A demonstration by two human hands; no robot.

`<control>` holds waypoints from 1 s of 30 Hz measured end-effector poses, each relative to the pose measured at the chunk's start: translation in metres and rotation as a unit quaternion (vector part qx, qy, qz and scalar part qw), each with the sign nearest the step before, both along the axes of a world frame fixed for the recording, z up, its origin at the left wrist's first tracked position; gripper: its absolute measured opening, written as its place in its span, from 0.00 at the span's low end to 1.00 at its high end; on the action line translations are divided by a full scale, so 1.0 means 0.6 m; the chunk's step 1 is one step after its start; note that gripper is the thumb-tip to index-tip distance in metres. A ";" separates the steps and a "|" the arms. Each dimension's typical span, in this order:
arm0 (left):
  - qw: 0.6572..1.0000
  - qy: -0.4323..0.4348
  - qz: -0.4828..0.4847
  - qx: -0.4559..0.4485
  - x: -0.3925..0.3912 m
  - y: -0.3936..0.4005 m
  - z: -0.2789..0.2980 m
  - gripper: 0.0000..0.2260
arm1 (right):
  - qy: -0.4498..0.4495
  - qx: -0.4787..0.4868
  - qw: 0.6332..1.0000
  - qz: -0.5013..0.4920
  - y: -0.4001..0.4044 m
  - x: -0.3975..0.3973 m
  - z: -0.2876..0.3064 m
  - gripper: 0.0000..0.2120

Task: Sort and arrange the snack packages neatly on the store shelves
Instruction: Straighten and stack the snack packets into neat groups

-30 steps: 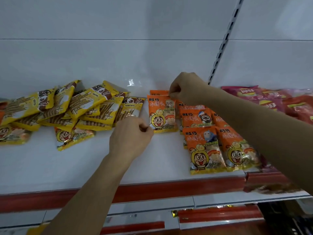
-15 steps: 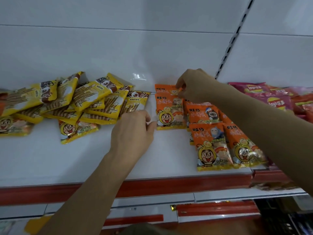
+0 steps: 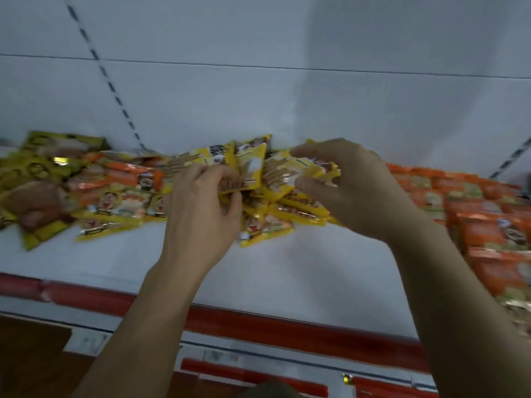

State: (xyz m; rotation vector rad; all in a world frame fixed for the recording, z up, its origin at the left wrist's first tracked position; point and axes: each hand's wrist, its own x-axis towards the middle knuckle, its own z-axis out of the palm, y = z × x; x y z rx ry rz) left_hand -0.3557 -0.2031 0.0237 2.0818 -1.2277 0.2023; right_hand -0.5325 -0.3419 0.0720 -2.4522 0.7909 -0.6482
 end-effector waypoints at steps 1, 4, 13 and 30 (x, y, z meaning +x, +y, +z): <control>1.000 0.001 0.014 -0.008 0.024 0.015 -0.001 0.10 | -0.019 -0.003 1.000 -0.004 0.013 0.019 -0.011 0.17; 0.998 0.010 0.050 -0.026 0.088 0.056 -0.003 0.11 | -0.058 -0.034 0.998 -0.015 0.047 0.081 -0.037 0.14; 0.970 0.076 0.168 0.157 0.263 0.128 -0.008 0.27 | -0.041 -0.021 0.996 0.073 0.136 0.259 -0.064 0.14; 0.913 0.274 -0.104 -0.283 0.260 0.159 -0.003 0.22 | -0.180 0.159 0.971 0.013 0.166 0.324 -0.051 0.09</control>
